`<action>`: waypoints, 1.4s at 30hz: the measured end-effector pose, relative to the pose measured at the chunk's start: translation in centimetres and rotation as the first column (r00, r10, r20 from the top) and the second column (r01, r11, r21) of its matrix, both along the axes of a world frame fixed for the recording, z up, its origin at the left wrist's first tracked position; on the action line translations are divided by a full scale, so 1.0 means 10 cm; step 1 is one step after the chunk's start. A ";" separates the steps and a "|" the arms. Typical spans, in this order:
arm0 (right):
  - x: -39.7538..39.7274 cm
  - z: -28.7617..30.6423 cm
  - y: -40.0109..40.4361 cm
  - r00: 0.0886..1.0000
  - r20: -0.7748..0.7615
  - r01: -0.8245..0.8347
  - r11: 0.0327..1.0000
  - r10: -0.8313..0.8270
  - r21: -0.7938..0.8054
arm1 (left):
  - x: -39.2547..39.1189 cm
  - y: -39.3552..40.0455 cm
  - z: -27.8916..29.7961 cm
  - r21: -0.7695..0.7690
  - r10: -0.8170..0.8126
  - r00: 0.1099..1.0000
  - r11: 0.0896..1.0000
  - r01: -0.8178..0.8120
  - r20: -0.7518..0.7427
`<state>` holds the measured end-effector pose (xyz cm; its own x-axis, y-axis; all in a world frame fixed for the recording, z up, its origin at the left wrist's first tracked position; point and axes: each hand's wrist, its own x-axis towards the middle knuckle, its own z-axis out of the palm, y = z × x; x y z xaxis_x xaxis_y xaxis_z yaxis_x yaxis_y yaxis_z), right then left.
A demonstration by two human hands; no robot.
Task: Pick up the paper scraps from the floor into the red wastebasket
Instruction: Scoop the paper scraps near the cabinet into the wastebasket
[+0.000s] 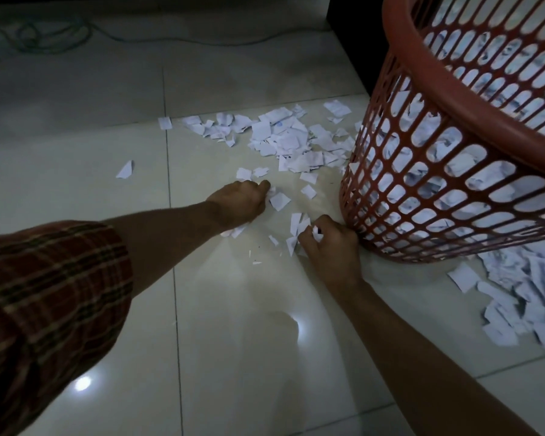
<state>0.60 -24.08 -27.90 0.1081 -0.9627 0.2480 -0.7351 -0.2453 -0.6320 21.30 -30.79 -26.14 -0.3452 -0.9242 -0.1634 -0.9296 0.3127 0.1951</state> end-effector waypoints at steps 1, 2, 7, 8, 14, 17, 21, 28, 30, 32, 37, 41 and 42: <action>0.00 0.03 0.00 1.000 0.020 0.002 1.000 -0.002 -0.009 | 0.01 0.03 0.03 0.024 0.005 1.000 1.000 -0.005 -0.005; 0.01 0.06 -0.01 0.999 0.036 0.005 1.000 -0.004 -0.013 | 0.03 0.06 0.05 0.039 0.006 1.000 0.999 -0.005 -0.013; 0.10 0.34 0.00 0.994 0.105 -0.014 0.997 0.022 -0.080 | 0.14 0.15 0.27 -0.017 0.050 0.992 0.998 -0.052 -0.115; 0.13 0.41 0.01 0.993 0.115 -0.016 0.994 0.028 -0.104 | 0.15 0.16 0.33 -0.045 0.058 0.986 0.997 -0.066 -0.153; 0.30 0.95 -0.05 0.994 0.068 -0.084 0.993 0.090 -0.083 | 0.07 0.21 0.92 -0.226 0.100 0.937 0.957 -0.183 -0.335; 0.37 1.27 -0.04 0.991 0.006 -0.132 0.984 0.134 -0.121 | 0.04 0.25 1.21 -0.313 0.087 0.913 0.923 -0.224 -0.399; 0.41 1.73 -0.01 0.985 -0.009 -0.169 0.954 0.172 -0.248 | 0.02 0.32 1.63 -0.398 0.089 0.887 0.870 -0.291 -0.453; 0.16 2.59 0.00 0.964 -0.067 -0.263 0.891 0.257 -0.371 | -0.19 0.32 2.27 -0.479 0.097 0.854 0.793 -0.376 -0.511; 0.05 2.79 -0.04 0.951 -0.091 -0.308 0.871 0.296 -0.383 | -0.30 0.31 2.44 -0.494 0.095 0.849 0.777 -0.390 -0.520; -0.09 2.96 -0.10 0.940 -0.108 -0.340 0.857 0.324 -0.387 | -0.44 0.27 2.62 -0.520 0.064 0.846 0.764 -0.383 -0.529; -0.55 3.23 -0.35 0.938 -0.138 -0.346 0.868 0.317 -0.356 | -0.91 0.14 3.00 -0.579 -0.080 0.859 0.770 -0.268 -0.505; -1.04 3.26 -0.65 0.923 -0.213 -0.373 0.881 0.320 -0.292 | -1.36 0.01 3.04 -0.513 -0.079 0.884 0.837 -0.193 -0.461; -1.18 3.23 -0.75 0.915 -0.232 -0.384 0.885 0.329 -0.261 | -1.49 -0.04 3.03 -0.483 -0.050 0.888 0.852 -0.201 -0.458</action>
<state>-11.22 -31.60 4.44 0.4986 -0.7354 0.4589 -0.6540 -0.6666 -0.3577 6.41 -31.17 4.21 -0.1887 -0.8554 0.4824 -0.8071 0.4150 0.4200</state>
